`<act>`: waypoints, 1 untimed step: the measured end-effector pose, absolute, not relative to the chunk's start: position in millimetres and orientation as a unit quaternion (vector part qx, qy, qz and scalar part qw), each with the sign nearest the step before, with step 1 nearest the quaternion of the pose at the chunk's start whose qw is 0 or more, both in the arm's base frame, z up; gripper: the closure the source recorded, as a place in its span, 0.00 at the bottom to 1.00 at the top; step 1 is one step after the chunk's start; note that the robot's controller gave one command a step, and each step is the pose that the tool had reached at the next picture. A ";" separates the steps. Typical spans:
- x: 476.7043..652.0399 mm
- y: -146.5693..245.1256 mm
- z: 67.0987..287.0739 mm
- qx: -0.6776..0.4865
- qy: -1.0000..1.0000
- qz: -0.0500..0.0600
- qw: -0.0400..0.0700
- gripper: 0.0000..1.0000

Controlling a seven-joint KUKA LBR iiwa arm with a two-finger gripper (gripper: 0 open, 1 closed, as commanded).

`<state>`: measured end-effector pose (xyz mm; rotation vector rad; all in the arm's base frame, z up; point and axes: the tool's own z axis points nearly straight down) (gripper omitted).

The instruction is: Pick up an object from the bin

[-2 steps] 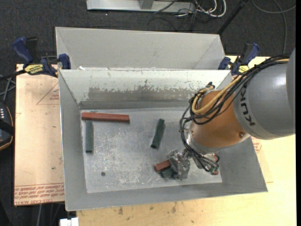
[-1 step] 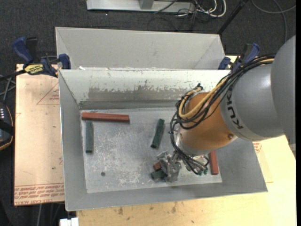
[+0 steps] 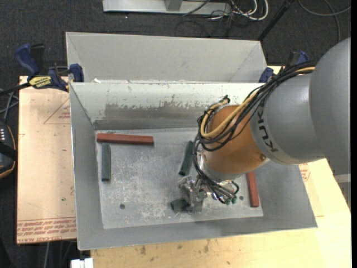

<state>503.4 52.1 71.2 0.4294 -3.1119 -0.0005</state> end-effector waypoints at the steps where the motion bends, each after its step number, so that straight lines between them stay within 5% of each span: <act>1: 511.8 52.8 125.2 0.145 -0.989 -0.001 0.002 1.00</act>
Offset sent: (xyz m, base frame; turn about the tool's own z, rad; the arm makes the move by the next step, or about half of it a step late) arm -0.0094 0.0095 0.0483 0.0867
